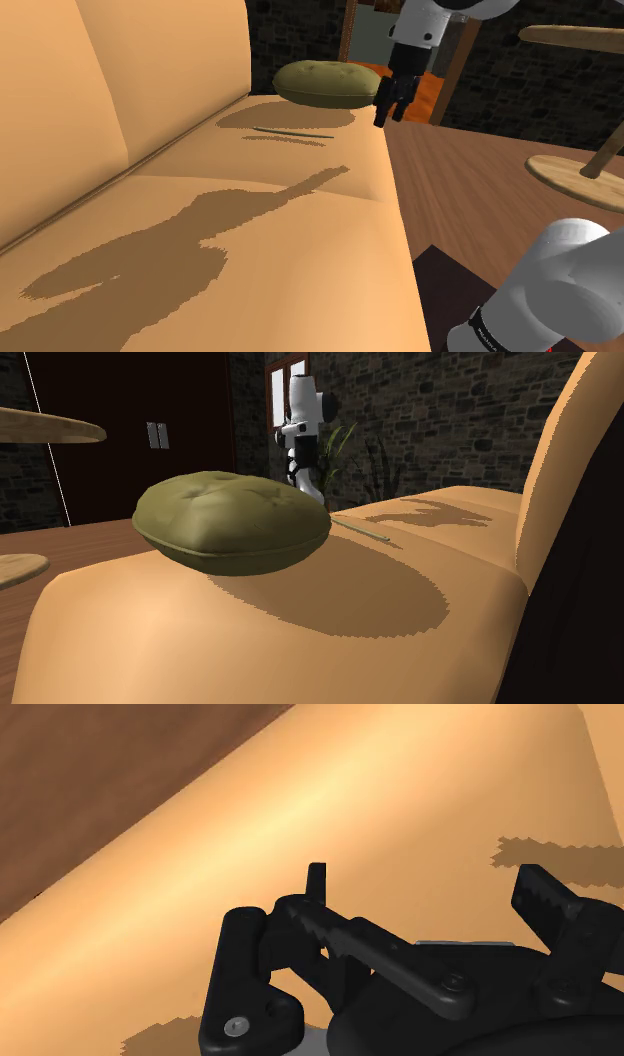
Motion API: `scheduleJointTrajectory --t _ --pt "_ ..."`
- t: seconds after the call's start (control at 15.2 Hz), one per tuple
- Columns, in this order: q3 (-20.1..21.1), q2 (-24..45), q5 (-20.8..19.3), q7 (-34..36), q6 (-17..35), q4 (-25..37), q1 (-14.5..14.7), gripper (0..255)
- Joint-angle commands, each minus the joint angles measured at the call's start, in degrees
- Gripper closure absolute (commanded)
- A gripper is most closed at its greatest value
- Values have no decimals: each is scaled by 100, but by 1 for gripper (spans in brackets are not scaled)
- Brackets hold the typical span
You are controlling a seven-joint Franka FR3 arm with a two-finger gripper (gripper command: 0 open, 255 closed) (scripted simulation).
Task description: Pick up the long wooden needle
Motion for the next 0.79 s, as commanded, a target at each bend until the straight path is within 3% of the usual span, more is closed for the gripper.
scheduleJointTrajectory --t 0.0,0.73 --pt "23 483 -67 -205 72 342 72 0" --pt "391 3144 -511 -983 -135 2872 461 0"
